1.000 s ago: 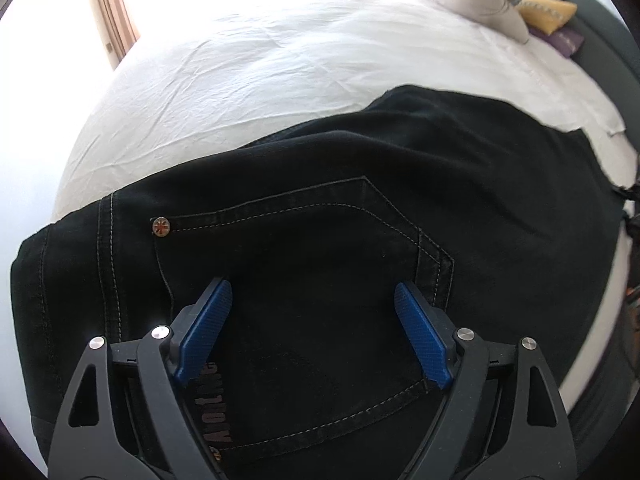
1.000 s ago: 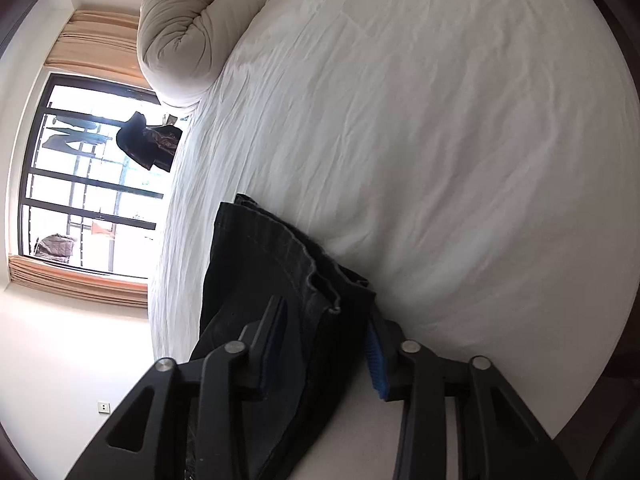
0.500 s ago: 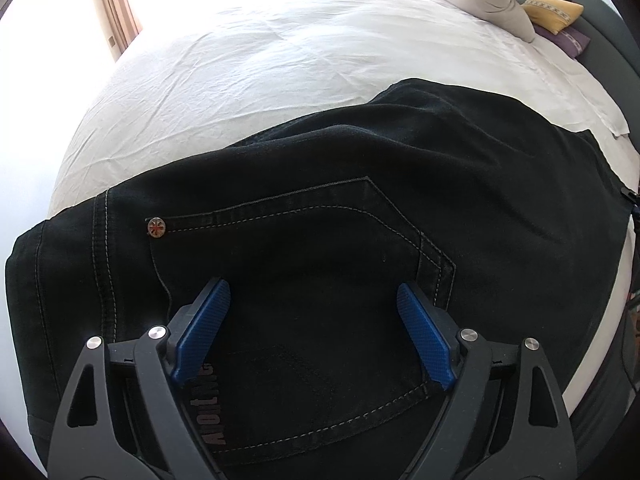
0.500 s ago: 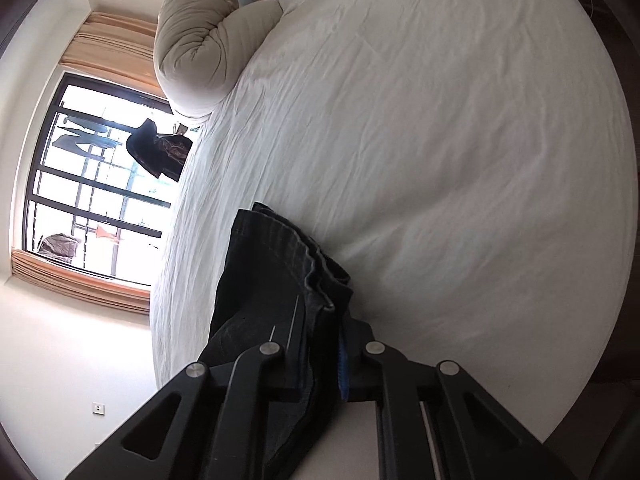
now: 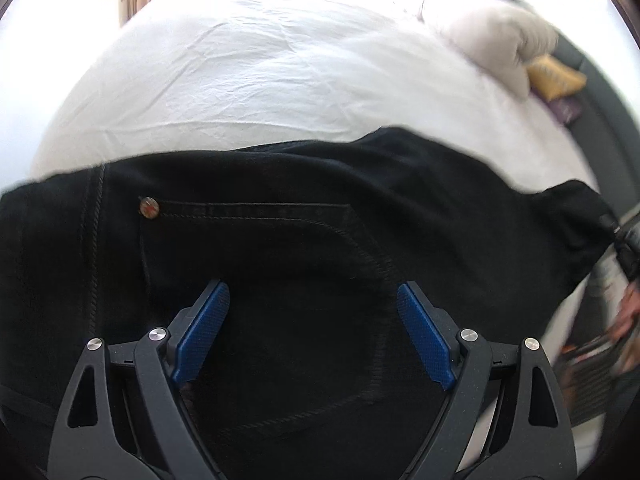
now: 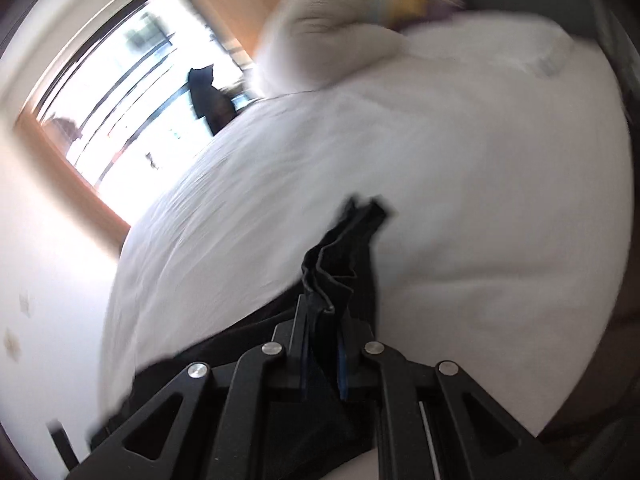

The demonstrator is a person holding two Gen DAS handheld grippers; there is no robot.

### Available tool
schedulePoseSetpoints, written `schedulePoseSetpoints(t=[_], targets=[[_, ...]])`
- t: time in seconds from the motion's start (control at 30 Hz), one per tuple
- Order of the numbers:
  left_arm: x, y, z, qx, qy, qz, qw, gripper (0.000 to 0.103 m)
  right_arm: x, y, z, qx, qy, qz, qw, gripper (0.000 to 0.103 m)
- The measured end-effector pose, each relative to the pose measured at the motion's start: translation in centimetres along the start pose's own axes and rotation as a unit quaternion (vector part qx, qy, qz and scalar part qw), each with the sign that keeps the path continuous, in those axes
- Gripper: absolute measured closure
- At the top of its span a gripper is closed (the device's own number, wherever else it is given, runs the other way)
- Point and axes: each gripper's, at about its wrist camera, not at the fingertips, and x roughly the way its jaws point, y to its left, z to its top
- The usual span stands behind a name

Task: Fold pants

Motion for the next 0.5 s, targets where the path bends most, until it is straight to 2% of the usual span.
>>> schedulePoseSetpoints(t=[0.07, 0.13, 0.17, 0.2, 0.23, 0.27, 0.3, 0.37, 0.43, 0.5], targets=[[-0.4, 0.3, 0.1, -0.023, 0.001, -0.039, 0.9990, 0.017, -0.5, 7.2, -1.8, -0.115, 0.006, 0.022, 0.993, 0.092], [-0.5, 0.6, 0.1, -0.057, 0.009, -0.101, 0.9932, 0.017, -0.4, 14.6, -5.9, -0.243, 0.033, 0.064, 0.967, 0.092], [-0.4, 0.7, 0.0, -0.074, 0.014, -0.129, 0.9888, 0.017, -0.1, 18.2, -9.1, -0.315, 0.053, 0.083, 0.944, 0.092], [0.2, 1.5, -0.4, -0.108, 0.026, -0.172, 0.9789, 0.017, 0.5, 20.5, -11.9, -0.368, 0.073, 0.095, 0.922, 0.092], [0.5, 2.0, -0.6, -0.127, 0.033, -0.188, 0.9734, 0.017, 1.1, 22.0, -14.3, -0.405, 0.091, 0.103, 0.904, 0.092], [0.7, 2.4, -0.8, -0.145, 0.036, -0.201, 0.9682, 0.017, 1.8, 23.1, -16.3, -0.426, 0.108, 0.105, 0.892, 0.092], [0.6, 2.1, -0.6, -0.148, 0.035, -0.206, 0.9667, 0.017, 2.4, 23.6, -17.7, -0.427, 0.121, 0.111, 0.889, 0.092], [0.6, 2.2, -0.6, -0.157, 0.037, -0.225, 0.9609, 0.017, 2.8, 24.0, -18.6, -0.422, 0.130, 0.112, 0.890, 0.092], [1.1, 2.1, -0.4, -0.182, 0.049, -0.257, 0.9479, 0.017, 2.9, 24.3, -18.8, -0.426, 0.128, 0.110, 0.889, 0.092], [1.2, 1.5, -0.2, -0.190, 0.054, -0.277, 0.9404, 0.016, 2.8, 24.4, -18.8, -0.434, 0.121, 0.104, 0.887, 0.092]])
